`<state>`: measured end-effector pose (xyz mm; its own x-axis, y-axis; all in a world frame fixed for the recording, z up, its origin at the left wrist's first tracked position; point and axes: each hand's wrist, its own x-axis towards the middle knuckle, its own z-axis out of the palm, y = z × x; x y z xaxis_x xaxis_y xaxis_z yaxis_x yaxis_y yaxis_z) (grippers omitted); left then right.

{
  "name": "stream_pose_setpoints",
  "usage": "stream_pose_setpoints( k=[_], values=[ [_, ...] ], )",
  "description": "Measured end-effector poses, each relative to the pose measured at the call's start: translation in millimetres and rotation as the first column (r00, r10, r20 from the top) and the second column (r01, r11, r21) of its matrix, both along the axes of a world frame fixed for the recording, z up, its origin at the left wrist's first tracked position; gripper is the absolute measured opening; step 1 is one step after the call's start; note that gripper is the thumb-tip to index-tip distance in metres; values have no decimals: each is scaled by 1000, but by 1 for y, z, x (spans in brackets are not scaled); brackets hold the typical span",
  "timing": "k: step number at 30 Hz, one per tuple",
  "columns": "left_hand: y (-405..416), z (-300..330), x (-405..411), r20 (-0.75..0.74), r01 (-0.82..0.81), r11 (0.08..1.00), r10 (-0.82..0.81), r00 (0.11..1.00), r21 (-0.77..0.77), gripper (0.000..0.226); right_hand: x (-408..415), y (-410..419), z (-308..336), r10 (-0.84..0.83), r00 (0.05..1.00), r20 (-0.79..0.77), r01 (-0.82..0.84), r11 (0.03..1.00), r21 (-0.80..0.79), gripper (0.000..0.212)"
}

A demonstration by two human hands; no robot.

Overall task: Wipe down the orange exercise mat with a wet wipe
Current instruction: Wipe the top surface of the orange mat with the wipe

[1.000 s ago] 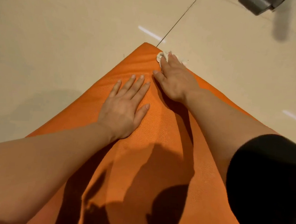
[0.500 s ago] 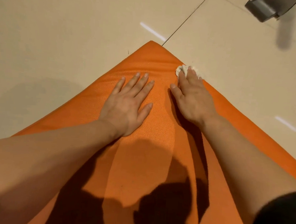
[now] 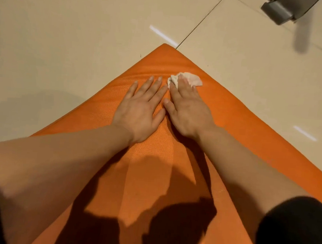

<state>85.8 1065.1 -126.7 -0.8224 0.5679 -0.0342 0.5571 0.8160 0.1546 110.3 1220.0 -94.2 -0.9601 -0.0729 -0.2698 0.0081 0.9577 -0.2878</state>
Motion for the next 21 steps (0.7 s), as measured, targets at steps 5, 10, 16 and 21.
stream_pose_setpoints(
  k=[5,10,16,21],
  values=[
    [-3,1,-4,41,35,999,-36,999,31,68,-3,-2,0,29,999,25,-29,999,14,60],
    [-12,13,-9,207,73,997,-79,975,40,69,101,-5,12,84,996,30,-87,992,94,80],
    [-19,31,6,306,39,999,-35,951,-10,73,15,-27,8,33,992,118,-44,994,100,62],
    [-68,34,34,262,-26,995,50,964,-95,72,62,-33,7,62,997,41,-64,996,63,62]
  ],
)
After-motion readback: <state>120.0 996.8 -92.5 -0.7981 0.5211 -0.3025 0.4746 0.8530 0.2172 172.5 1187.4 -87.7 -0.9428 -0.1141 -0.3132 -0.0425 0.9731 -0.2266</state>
